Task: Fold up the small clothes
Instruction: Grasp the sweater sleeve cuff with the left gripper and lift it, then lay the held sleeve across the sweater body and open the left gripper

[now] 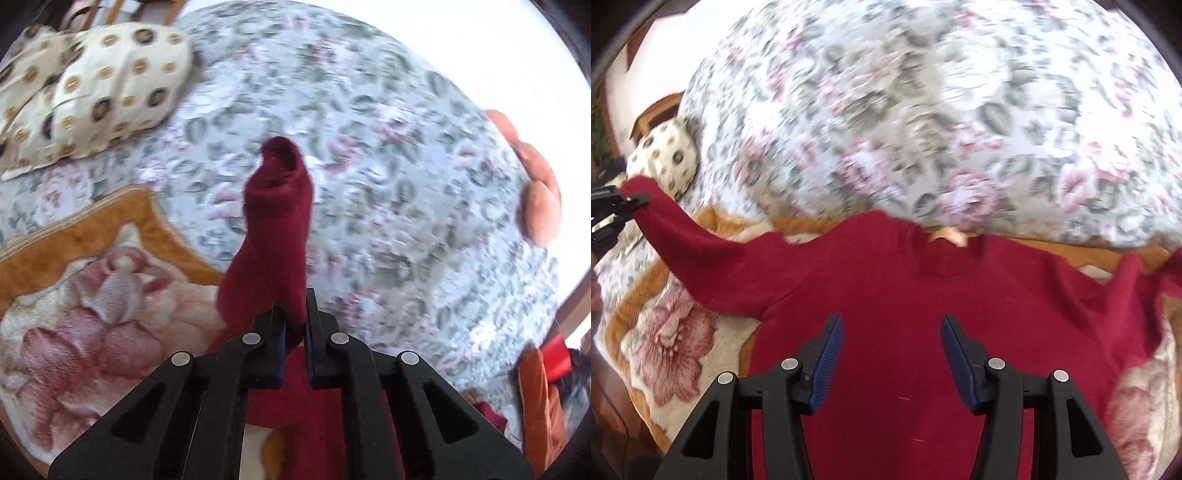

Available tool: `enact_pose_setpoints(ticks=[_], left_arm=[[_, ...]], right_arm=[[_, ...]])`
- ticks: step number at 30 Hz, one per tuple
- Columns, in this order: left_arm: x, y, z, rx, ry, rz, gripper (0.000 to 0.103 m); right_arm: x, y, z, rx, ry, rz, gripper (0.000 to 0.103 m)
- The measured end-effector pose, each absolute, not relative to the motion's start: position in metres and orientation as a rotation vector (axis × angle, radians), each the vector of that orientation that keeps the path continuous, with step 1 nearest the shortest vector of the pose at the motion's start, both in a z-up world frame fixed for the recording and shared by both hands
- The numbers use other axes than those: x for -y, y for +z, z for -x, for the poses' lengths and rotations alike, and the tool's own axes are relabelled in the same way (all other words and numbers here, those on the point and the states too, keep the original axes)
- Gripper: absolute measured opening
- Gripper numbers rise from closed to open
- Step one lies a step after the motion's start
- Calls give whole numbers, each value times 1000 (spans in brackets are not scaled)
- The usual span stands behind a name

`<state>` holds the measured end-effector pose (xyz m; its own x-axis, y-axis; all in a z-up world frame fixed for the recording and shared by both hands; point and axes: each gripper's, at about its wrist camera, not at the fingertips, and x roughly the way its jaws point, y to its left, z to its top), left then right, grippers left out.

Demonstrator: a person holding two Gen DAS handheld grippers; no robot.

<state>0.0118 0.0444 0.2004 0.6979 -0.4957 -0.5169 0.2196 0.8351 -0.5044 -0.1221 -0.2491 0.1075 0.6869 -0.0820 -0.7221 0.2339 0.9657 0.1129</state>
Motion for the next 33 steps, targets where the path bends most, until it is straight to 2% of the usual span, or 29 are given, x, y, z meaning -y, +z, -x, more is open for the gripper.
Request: enact_pose_setpoints(ticks=[5, 10, 13, 15, 17, 19, 20, 22, 26, 28, 33], left_arm=[[82, 199, 17, -733, -607, 316, 6], [206, 111, 47, -892, -710, 148, 6], [249, 56, 66, -1016, -769, 46, 9], [259, 44, 80, -1034, -771, -22, 11], [258, 52, 88, -1023, -788, -66, 22], [242, 76, 92, -994, -827, -60, 43], [232, 89, 92, -971, -836, -55, 48], [205, 113, 92, -910, -811, -52, 71], [138, 127, 81, -842, -652, -35, 73], [111, 116, 67, -839, -537, -41, 73], [68, 70, 30, -918, -381, 19, 73]], right_arm=[[296, 118, 151, -788, -287, -228, 53], [347, 115, 176, -801, -391, -285, 53], [378, 108, 192, -814, -443, -350, 53], [395, 104, 203, -815, -465, -390, 53], [408, 102, 210, -813, -482, -431, 53], [413, 101, 211, -806, -481, -468, 53], [414, 101, 212, -799, -472, -484, 53], [411, 102, 206, -795, -445, -507, 53], [405, 98, 186, -810, -388, -524, 56], [405, 92, 171, -827, -405, -497, 59], [404, 63, 120, -928, -423, -386, 59]])
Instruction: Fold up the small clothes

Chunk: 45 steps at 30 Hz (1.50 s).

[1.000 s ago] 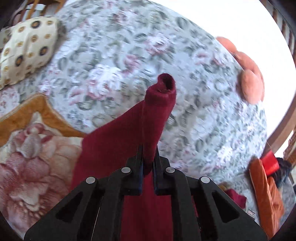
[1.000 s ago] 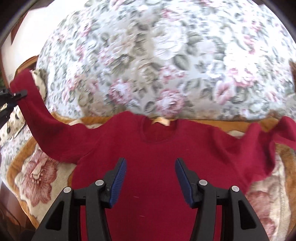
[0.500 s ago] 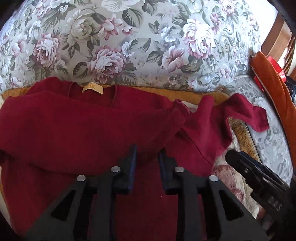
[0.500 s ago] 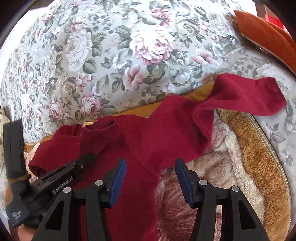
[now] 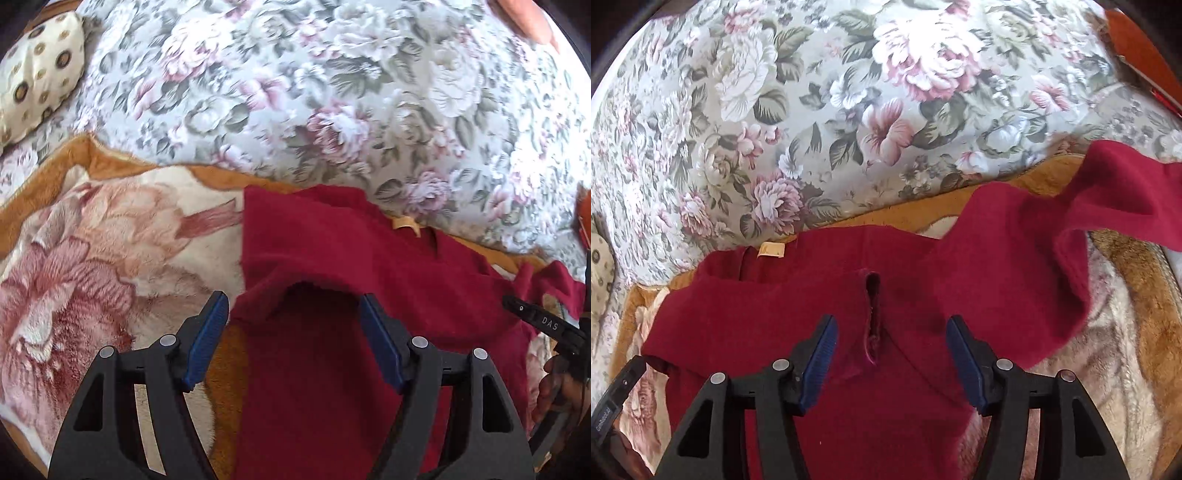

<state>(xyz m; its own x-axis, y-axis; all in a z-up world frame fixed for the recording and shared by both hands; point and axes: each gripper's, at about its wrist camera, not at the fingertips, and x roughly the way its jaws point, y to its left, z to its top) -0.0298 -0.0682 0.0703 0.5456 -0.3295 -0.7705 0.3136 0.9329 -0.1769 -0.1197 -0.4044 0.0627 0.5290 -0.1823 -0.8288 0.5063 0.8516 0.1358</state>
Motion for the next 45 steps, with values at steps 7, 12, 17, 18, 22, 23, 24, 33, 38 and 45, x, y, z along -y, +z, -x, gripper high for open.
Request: enact_pose_setpoints(ticks=[7, 12, 17, 18, 22, 23, 24, 33, 38, 45], left_arm=[[47, 67, 11, -922, -317, 76, 73], [54, 67, 13, -911, -308, 31, 73], [61, 68, 14, -894, -314, -2, 73], [62, 67, 13, -896, -315, -7, 73], [60, 65, 10, -906, -308, 0, 73], [57, 67, 10, -898, -303, 8, 73], [54, 70, 10, -888, -304, 19, 73], [61, 80, 18, -837, -348, -14, 73], [69, 78, 27, -898, -456, -138, 73], [34, 95, 19, -862, -438, 64, 73]], right_arm=[[396, 105, 127, -775, -468, -231, 0], [414, 120, 132, -770, -497, -244, 0], [408, 90, 137, -841, -378, -328, 45], [404, 83, 136, -853, -382, -320, 49], [398, 54, 126, -944, -375, -348, 20], [396, 59, 128, -914, -381, -331, 12], [394, 69, 132, -872, -365, -323, 2], [399, 103, 135, -820, -508, -153, 2], [412, 66, 138, -938, -565, -137, 2], [418, 98, 158, -841, -602, -161, 15]])
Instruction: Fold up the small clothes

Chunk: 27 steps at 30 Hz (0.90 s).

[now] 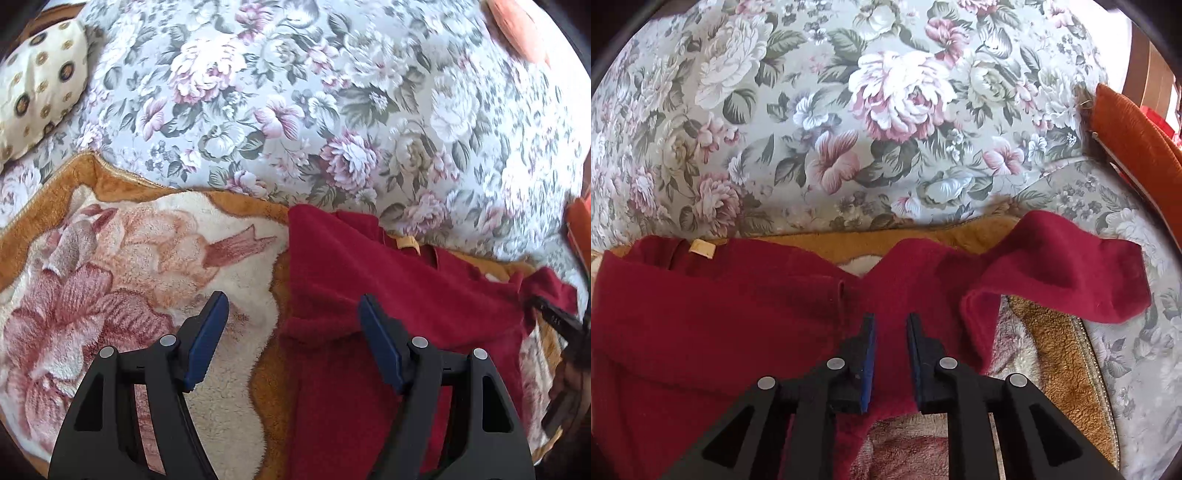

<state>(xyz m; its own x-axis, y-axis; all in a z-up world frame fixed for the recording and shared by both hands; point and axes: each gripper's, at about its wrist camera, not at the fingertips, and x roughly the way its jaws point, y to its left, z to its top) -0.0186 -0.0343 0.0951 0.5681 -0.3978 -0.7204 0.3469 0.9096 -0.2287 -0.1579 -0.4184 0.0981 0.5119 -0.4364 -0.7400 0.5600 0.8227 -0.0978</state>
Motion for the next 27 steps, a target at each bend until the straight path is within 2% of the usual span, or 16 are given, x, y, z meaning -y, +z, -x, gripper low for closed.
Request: enact_pose_setpoints(ticks=[3, 8, 12, 17, 26, 27], left_arm=[[41, 84, 6, -913, -440, 125, 73], [69, 70, 6, -938, -421, -5, 73], [58, 76, 9, -940, -461, 7, 73], [51, 64, 11, -1044, -562, -39, 76], [71, 30, -15, -1016, -390, -103, 76], [69, 29, -18, -1006, -387, -61, 72]], right_arm=[[401, 107, 145, -808, -466, -208, 17], [361, 89, 110, -887, -265, -248, 17], [326, 88, 96, -876, -127, -259, 17], [292, 84, 81, -891, -41, -261, 17], [275, 87, 44, -871, -4, -248, 17], [273, 88, 33, -869, 0, -243, 17]])
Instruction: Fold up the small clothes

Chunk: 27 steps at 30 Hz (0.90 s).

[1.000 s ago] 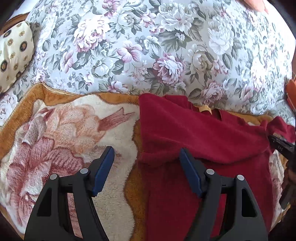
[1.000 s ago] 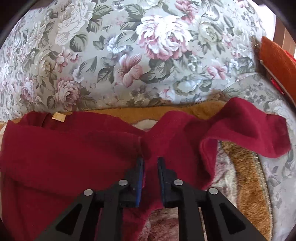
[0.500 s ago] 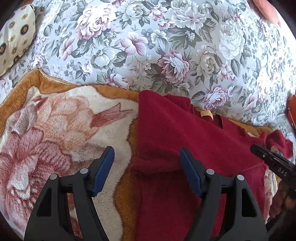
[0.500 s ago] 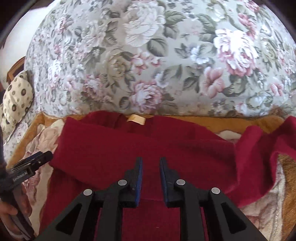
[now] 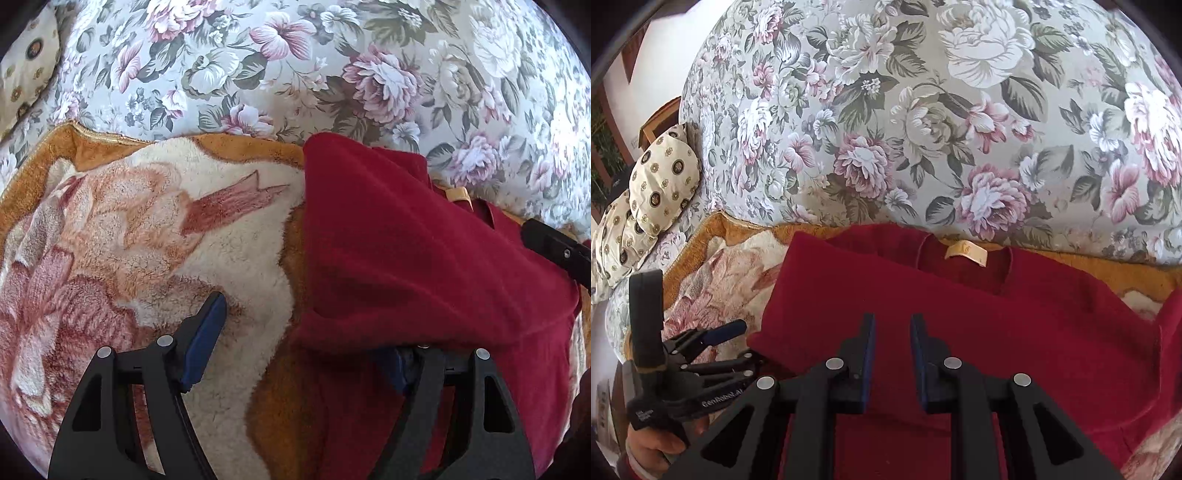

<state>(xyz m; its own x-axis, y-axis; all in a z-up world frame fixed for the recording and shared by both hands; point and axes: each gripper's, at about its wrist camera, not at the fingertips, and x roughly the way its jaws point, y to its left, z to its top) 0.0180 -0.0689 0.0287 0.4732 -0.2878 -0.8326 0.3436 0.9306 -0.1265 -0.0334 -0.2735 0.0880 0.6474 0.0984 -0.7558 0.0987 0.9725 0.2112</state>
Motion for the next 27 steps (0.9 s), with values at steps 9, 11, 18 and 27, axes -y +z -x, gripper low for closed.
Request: enact_pose_setpoints(ticks=[9, 11, 18, 27], left_arm=[[25, 31, -31, -978, -255, 128, 20], [28, 29, -34, -1012, -296, 114, 20], [27, 39, -17, -1037, -301, 14, 31], [20, 40, -14, -1025, -258, 20, 39]], right_arm=[[248, 79, -45, -920, 77, -267, 18], [241, 74, -46, -921, 88, -260, 18], [276, 78, 13, -874, -77, -192, 19], [388, 62, 101, -918, -399, -276, 49]])
